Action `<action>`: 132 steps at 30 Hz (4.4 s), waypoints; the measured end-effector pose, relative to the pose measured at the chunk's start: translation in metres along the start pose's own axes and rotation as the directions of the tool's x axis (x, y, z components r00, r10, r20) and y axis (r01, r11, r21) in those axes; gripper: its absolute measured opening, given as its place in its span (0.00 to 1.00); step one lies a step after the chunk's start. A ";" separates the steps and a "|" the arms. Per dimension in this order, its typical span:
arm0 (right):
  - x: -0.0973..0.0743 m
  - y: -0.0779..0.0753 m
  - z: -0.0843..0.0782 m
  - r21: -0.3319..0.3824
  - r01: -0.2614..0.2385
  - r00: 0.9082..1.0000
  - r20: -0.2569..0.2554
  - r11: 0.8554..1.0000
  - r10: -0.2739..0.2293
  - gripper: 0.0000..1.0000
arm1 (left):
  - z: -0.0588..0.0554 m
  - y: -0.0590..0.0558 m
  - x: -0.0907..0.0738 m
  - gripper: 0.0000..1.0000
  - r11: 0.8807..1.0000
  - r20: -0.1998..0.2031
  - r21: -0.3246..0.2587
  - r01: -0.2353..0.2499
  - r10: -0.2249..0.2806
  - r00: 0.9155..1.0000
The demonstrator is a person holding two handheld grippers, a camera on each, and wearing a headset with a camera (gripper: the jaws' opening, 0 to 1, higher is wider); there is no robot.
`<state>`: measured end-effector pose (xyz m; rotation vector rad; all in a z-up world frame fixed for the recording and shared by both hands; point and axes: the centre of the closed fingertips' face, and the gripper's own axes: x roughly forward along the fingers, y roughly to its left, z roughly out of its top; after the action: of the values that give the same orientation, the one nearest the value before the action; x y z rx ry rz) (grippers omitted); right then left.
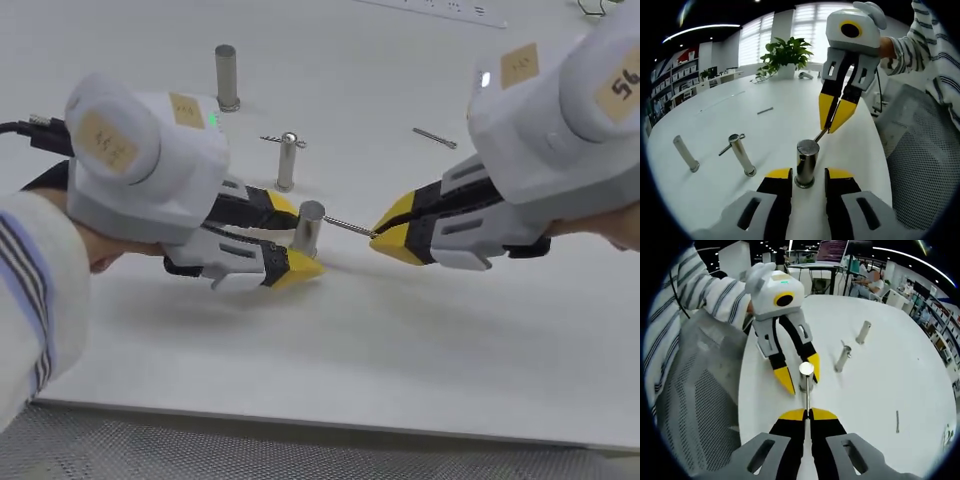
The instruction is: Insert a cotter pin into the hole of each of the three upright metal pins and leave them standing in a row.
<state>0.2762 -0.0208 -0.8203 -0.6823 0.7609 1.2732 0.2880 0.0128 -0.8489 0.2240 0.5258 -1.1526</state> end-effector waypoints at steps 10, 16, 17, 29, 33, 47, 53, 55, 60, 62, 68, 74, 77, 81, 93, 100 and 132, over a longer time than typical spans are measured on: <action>0.000 -0.002 0.001 -0.015 -0.012 1.000 -0.016 1.000 0.012 0.04 | -0.006 0.002 0.003 0.16 1.000 -0.016 0.031 0.004 -0.003 1.000; 0.002 -0.002 0.000 -0.025 -0.017 0.999 -0.028 1.000 0.017 0.04 | -0.007 0.005 0.003 0.12 0.997 -0.023 0.071 -0.007 0.008 1.000; 0.002 -0.002 0.000 -0.025 -0.020 0.999 -0.028 0.999 0.019 0.04 | -0.007 0.005 0.003 0.12 0.997 -0.023 0.075 -0.005 0.007 1.000; 0.004 -0.002 0.001 -0.029 -0.019 1.000 -0.025 0.999 0.019 0.04 | -0.007 0.004 0.003 0.12 0.998 -0.020 0.060 -0.008 0.009 1.000; 0.005 -0.002 -0.001 -0.037 -0.012 1.000 -0.023 0.999 0.011 0.04 | -0.007 0.004 0.003 0.12 0.998 -0.021 0.057 -0.011 0.013 1.000; 0.002 -0.002 0.005 -0.043 0.007 1.000 0.015 0.999 -0.006 0.04 | -0.007 0.003 0.004 0.12 0.998 -0.024 0.053 -0.016 0.017 1.000; 0.008 -0.001 0.008 -0.035 0.009 1.000 0.021 0.999 -0.008 0.04 | -0.007 0.003 0.004 0.12 0.998 -0.024 0.052 -0.018 0.019 1.000; 0.007 -0.002 0.009 -0.043 0.011 1.000 0.021 0.999 -0.010 0.04 | -0.007 0.003 0.004 0.12 0.999 -0.023 0.051 -0.019 0.021 1.000; 0.007 -0.001 0.009 -0.043 0.015 1.000 0.028 0.999 -0.013 0.04 | -0.007 0.003 0.004 0.12 0.998 -0.024 0.055 -0.018 0.020 1.000; 0.007 -0.003 0.010 -0.076 0.022 0.999 0.026 0.997 -0.020 0.04 | -0.007 0.003 0.004 0.12 0.998 -0.024 0.056 -0.019 0.021 0.999; 0.007 -0.003 0.015 -0.102 0.030 0.999 0.044 0.994 -0.026 0.04 | -0.006 0.002 0.006 0.12 0.998 -0.027 0.068 -0.019 0.021 0.999; 0.012 -0.004 0.018 -0.104 0.029 0.998 0.051 0.994 -0.023 0.04 | -0.007 0.002 0.005 0.12 0.998 -0.026 0.065 -0.018 0.019 0.999; 0.015 -0.004 0.023 -0.098 0.023 0.998 0.058 0.995 -0.018 0.04 | -0.007 0.002 0.005 0.12 0.998 -0.024 0.062 -0.017 0.019 1.000; 0.018 -0.004 0.028 -0.090 0.016 0.998 0.061 0.996 -0.011 0.04 | -0.007 0.002 0.005 0.12 0.998 -0.023 0.063 -0.017 0.019 1.000; 0.021 -0.001 0.033 -0.092 -0.008 0.999 0.049 0.996 0.012 0.04 | -0.007 0.003 0.006 0.12 0.998 -0.026 0.055 -0.018 0.019 0.999; 0.021 0.001 0.033 -0.125 -0.018 0.998 0.056 0.992 0.025 0.05 | -0.007 0.003 0.007 0.12 0.999 -0.022 0.042 -0.016 0.017 1.000; 0.009 0.000 0.025 -0.009 -0.018 0.993 0.113 1.000 0.019 0.23 | 0.018 -0.029 -0.017 0.74 0.986 0.135 -0.083 0.142 -0.130 0.982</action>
<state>0.2802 0.0047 -0.8129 -0.6055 0.6710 1.3208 0.2614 0.0078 -0.8221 0.0338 0.4839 -1.2631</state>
